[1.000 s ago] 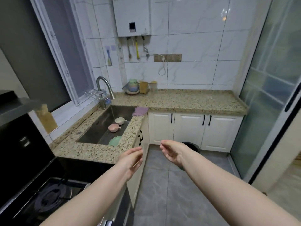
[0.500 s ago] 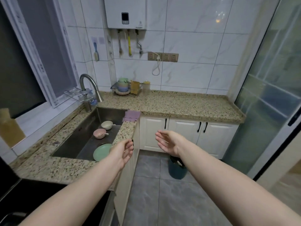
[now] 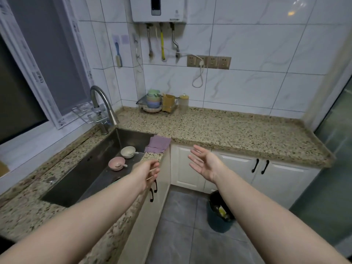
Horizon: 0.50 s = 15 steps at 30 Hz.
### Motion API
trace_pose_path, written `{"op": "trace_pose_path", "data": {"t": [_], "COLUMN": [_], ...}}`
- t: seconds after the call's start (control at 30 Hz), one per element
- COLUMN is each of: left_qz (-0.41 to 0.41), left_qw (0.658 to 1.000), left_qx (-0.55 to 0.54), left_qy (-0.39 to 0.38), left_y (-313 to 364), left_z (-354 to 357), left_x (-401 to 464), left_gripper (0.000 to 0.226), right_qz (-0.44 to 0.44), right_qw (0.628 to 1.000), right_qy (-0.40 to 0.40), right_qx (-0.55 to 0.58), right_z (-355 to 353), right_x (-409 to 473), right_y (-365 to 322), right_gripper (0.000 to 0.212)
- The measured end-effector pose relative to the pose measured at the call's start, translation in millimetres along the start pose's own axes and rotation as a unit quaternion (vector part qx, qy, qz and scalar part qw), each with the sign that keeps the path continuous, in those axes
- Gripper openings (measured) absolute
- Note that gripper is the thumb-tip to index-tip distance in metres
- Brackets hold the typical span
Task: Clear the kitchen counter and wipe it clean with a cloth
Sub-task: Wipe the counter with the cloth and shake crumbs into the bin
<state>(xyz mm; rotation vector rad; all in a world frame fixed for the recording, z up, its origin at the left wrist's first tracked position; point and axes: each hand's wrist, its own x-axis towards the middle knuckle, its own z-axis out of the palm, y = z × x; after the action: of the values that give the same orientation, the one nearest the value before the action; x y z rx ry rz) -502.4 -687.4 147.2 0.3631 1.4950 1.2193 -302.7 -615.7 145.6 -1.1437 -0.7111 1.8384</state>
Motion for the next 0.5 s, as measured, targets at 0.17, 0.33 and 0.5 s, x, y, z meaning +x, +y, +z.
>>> {"op": "trace_pose_path", "data": {"t": [0.17, 0.33, 0.5], "left_qz": [-0.002, 0.015, -0.016], "left_qw": [0.997, 0.995, 0.994], "left_qx": [0.070, 0.080, 0.091], "left_qy": [0.012, 0.058, 0.061], "left_y": [45, 52, 49], "left_z": [27, 45, 61], "left_x": [60, 116, 177], "left_gripper": [0.020, 0.021, 0.030], "right_qz": [0.008, 0.060, 0.100], "right_qw": [1.000, 0.996, 0.991], "right_qy": [-0.002, -0.032, -0.059], "right_qx": [-0.011, -0.054, -0.066], "right_z": [-7, -5, -6], "right_x": [88, 153, 202], "right_y": [-32, -40, -46], "right_gripper": [0.051, 0.043, 0.036]}}
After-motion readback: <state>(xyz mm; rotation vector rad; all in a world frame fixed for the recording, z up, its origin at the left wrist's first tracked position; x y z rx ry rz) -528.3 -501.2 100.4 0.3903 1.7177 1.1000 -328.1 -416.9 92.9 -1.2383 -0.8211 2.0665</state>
